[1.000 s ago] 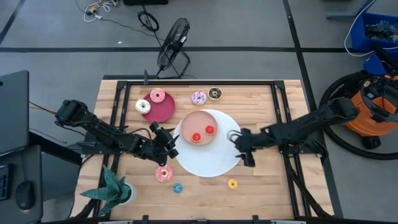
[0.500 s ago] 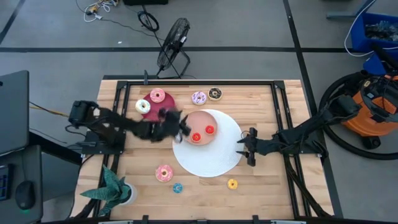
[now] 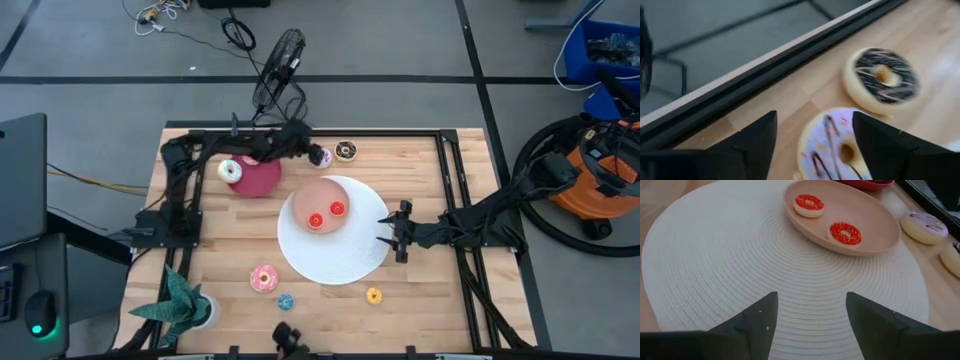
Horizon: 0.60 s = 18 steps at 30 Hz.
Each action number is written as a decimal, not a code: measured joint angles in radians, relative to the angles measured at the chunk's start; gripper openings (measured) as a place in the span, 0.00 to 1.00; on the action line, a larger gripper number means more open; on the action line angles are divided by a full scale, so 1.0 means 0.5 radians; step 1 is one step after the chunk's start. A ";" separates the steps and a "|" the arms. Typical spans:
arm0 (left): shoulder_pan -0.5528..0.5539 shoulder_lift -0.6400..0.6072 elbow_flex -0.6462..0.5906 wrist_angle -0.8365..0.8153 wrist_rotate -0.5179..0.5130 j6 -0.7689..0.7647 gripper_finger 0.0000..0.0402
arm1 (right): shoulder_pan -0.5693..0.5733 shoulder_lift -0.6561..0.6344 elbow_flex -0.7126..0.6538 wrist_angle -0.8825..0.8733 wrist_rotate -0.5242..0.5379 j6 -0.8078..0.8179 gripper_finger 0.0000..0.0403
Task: Pick & Place donuts
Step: Put the big purple donut on the dark pink plate
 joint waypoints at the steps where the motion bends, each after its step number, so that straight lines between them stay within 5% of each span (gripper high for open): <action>1: 0.013 0.047 0.082 -0.103 0.020 -0.012 0.69 | 0.000 0.000 0.000 0.000 0.000 -0.013 0.61; 6: 0.019 0.134 0.309 -0.488 0.103 -0.051 0.69 | -0.001 0.000 0.000 -0.008 -0.004 -0.078 0.61; 18: -0.004 0.127 0.317 -0.824 0.152 -0.190 0.54 | 0.008 0.001 0.000 -0.142 -0.232 -0.056 0.61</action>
